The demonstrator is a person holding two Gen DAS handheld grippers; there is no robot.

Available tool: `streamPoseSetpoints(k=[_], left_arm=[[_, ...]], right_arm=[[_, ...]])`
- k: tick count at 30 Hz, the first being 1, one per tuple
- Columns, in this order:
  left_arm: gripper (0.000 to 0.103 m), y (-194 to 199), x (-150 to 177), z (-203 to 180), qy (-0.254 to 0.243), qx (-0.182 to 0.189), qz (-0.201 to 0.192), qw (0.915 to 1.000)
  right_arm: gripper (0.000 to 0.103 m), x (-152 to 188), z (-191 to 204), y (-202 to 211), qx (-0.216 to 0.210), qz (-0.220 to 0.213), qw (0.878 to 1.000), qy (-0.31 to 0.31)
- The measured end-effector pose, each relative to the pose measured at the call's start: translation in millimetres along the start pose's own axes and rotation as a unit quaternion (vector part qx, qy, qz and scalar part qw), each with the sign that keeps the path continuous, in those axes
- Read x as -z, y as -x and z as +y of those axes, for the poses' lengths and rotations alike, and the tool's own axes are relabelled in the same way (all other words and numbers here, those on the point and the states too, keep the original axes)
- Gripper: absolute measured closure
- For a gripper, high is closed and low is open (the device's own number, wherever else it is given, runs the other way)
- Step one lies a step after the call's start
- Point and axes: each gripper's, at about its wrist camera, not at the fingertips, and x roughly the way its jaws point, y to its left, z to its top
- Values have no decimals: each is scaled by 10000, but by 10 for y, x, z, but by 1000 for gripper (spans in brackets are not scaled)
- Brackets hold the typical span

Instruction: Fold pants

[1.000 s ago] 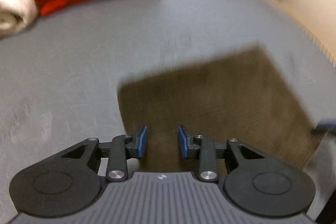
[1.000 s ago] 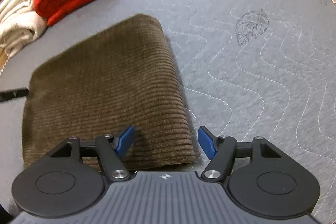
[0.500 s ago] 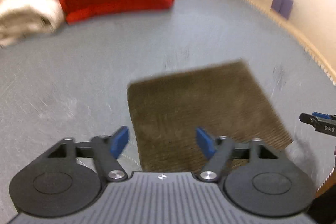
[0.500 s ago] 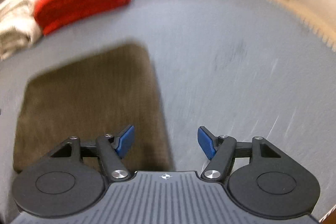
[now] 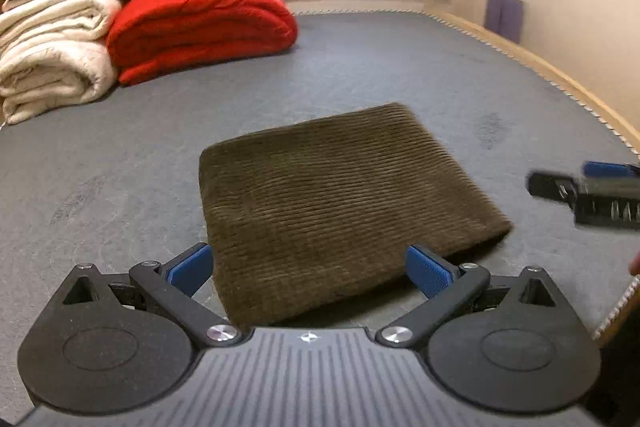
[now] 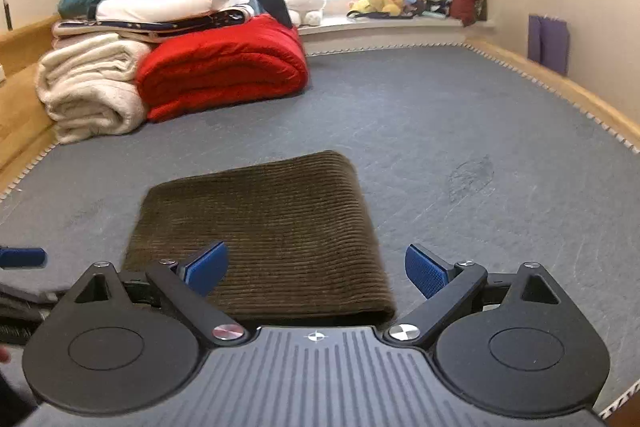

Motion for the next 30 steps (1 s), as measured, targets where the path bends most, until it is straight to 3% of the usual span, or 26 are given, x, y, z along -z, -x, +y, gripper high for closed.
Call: streamPoseSetpoints(k=[3, 6, 11, 30], left_arm=[[0, -218, 4, 98, 363, -159, 491, 9980], [0, -330, -7, 224, 860, -43, 803, 9930], [0, -402, 16, 191, 797, -171, 792, 9935], [0, -463, 82, 136, 820, -85, 879, 9927]], right_arm=[[7, 50, -32, -194, 307, 279, 9987, 284], [7, 91, -125, -310, 300, 641, 9975, -91], [7, 75, -185, -384, 299, 815, 9952, -451], [7, 46, -185, -472, 211, 1068, 9934, -359]])
